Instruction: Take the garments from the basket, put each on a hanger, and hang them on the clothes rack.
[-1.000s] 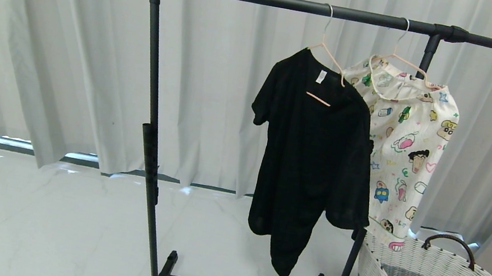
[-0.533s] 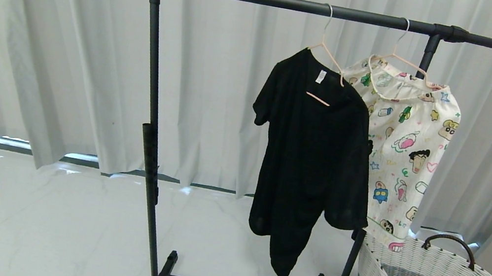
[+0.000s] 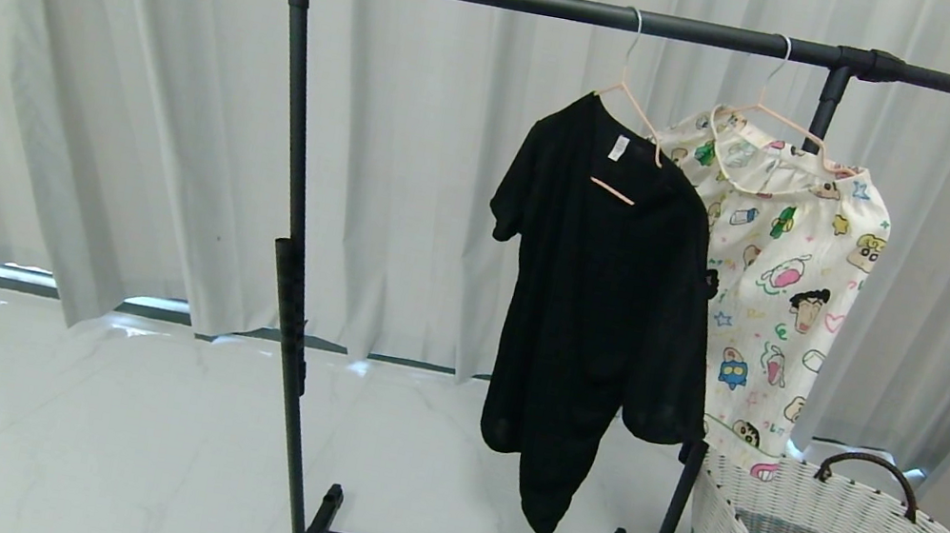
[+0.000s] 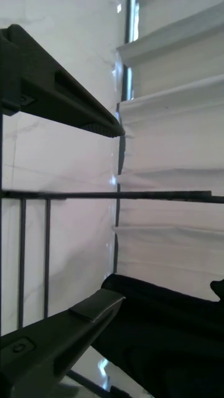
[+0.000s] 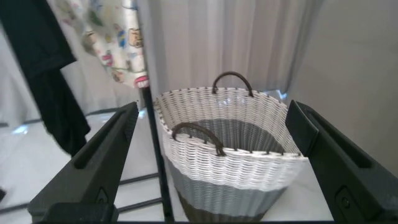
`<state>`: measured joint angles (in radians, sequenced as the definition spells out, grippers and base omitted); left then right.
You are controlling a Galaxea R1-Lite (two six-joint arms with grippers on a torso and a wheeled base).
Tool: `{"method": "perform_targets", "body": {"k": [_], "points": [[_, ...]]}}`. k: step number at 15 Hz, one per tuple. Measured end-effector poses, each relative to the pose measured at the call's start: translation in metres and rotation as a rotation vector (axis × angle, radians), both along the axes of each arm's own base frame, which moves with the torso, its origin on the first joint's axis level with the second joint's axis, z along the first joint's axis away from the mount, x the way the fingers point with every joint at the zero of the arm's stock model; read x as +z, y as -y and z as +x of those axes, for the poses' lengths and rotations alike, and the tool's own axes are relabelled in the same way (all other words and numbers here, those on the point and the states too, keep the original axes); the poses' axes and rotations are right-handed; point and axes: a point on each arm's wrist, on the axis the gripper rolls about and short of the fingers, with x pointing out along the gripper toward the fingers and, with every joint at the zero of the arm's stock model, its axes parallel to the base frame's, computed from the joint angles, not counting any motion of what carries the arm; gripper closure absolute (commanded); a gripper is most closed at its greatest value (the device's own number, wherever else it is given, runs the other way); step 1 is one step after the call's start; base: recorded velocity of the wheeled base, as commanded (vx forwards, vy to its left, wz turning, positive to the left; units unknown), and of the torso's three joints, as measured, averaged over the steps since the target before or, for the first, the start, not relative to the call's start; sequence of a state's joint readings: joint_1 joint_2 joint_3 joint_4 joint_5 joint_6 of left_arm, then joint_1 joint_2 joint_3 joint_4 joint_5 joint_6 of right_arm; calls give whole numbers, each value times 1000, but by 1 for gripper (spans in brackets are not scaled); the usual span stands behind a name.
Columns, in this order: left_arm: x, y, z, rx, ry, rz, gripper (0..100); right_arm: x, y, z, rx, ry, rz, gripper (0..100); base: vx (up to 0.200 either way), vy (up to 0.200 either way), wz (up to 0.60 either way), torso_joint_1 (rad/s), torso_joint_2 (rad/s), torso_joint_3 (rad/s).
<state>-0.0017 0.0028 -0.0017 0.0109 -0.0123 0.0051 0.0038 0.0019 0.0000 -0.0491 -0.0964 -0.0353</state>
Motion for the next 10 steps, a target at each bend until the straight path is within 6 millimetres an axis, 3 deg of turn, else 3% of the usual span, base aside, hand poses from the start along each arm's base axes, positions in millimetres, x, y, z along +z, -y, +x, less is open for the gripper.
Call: {"method": "perform_targets", "body": {"k": [4,8,10], "points": [[0,0,0,1,1,-3,0,-1,-4,0,187,-7,-87,0,0,0,0,0,0,0],[0,0,0,0,5,6,0,-4,0,0,-15,-38,69,0,0,0,0,0,0,0],[0,0,0,-9,4,36,0,-6,0,0,7,-55,41,0,0,0,0,0,0,0]]}}
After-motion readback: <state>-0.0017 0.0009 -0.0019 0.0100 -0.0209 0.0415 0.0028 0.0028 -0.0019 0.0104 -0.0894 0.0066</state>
